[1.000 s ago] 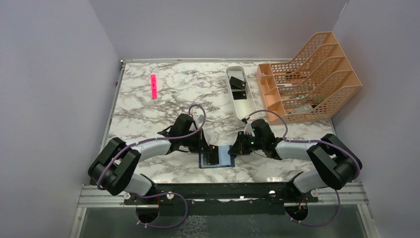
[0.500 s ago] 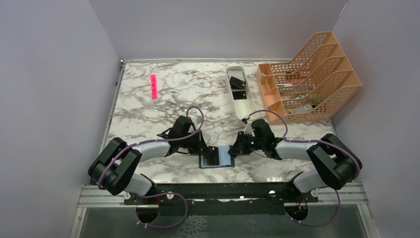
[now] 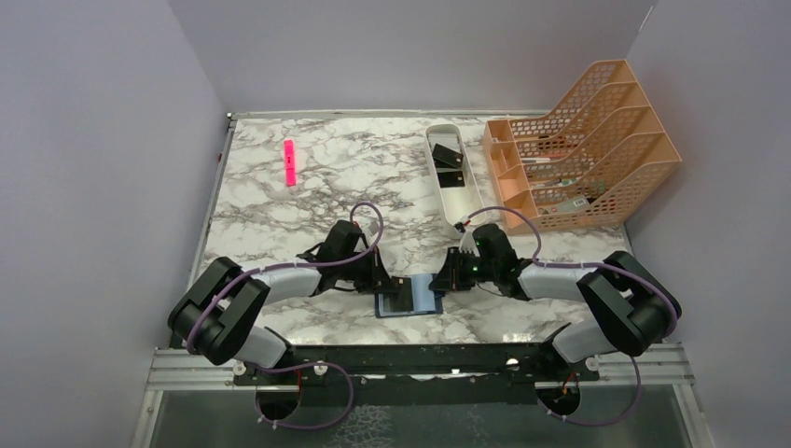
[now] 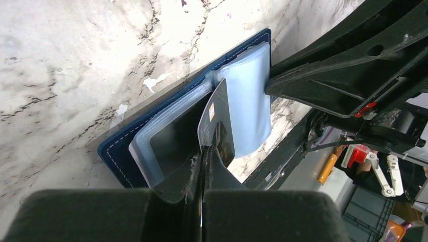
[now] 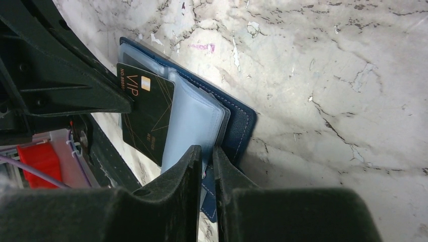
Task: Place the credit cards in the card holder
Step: Insert the credit card into the card holder.
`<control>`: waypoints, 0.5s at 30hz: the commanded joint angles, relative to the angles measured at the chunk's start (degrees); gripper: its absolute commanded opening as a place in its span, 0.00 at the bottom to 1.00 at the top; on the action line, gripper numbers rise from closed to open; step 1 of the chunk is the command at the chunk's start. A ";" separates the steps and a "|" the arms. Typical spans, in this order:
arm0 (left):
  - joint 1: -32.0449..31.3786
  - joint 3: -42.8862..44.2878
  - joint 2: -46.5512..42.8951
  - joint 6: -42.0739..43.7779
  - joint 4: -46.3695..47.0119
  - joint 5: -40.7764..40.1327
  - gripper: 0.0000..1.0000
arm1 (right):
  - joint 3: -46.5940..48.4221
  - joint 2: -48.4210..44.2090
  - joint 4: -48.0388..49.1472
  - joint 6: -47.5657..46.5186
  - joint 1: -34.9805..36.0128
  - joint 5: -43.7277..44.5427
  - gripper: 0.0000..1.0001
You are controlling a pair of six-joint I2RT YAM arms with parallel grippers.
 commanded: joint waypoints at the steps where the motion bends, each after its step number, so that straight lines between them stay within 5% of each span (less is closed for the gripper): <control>1: -0.17 -0.21 2.28 4.30 -0.97 -1.54 0.00 | -0.42 2.17 -4.16 -2.12 0.64 1.87 0.20; 15: -0.17 1.68 2.51 8.57 -4.94 -3.67 0.00 | 4.03 -7.48 -18.99 -5.40 0.64 10.38 0.23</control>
